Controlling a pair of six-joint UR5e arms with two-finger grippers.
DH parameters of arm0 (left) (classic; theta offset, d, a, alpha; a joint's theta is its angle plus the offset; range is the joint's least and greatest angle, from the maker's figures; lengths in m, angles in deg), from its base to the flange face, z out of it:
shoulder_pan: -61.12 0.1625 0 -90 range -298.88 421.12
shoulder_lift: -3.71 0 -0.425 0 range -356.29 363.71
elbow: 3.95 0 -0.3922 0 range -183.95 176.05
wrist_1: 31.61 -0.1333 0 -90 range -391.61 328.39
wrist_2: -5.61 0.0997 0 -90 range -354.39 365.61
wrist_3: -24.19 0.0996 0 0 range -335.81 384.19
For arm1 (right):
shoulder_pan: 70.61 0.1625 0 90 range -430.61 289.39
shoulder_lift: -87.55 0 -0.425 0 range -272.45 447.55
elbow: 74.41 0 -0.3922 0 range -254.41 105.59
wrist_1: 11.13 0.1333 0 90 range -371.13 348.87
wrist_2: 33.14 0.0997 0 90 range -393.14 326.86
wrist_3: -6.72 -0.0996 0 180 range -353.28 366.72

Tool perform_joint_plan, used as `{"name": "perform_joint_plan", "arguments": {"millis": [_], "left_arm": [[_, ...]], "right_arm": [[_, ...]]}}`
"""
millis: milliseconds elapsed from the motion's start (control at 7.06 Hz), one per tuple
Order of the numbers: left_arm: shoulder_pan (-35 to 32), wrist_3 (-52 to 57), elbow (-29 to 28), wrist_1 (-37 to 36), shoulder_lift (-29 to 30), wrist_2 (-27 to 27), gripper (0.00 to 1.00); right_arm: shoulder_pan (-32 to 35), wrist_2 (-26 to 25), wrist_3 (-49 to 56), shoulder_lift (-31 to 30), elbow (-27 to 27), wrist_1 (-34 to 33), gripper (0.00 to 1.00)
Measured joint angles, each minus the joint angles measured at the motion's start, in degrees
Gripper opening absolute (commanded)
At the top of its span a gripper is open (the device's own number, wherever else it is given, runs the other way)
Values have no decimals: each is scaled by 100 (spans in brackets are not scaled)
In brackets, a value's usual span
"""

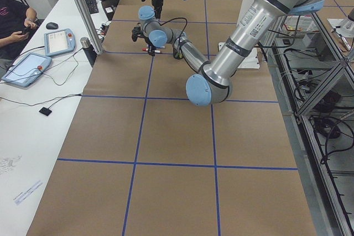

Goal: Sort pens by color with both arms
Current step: 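Move the right gripper over the cup while the left gripper withdraws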

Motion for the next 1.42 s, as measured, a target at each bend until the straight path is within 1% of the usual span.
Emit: {"name": "perform_joint_plan", "arguments": {"millis": [283,425,708,991,1133,1274,1416], "left_arm": [[-162,160,192,-36,-291,-45,53],[-241,267,325,-115,-431,-70,53],[-328,398,510,-344,-561,-85,53],[-346,418,551,-420,-576,-87,53],[-348,419,551,-427,-578,-87,53],[-351,419,549,-430,-578,-85,53],[-357,419,548,-430,-582,-83,53]], "right_arm": [[-410,-349,-304,460,355,-1032,99],[-666,-506,-342,601,431,-1243,99],[-1109,-849,-341,735,467,-1330,98],[-1446,-1155,-367,723,471,-1191,100],[-1648,-1415,-473,675,451,-1096,99],[-1815,-1628,-481,630,419,-1010,95],[-1917,-1698,-404,598,407,-971,88]]}}
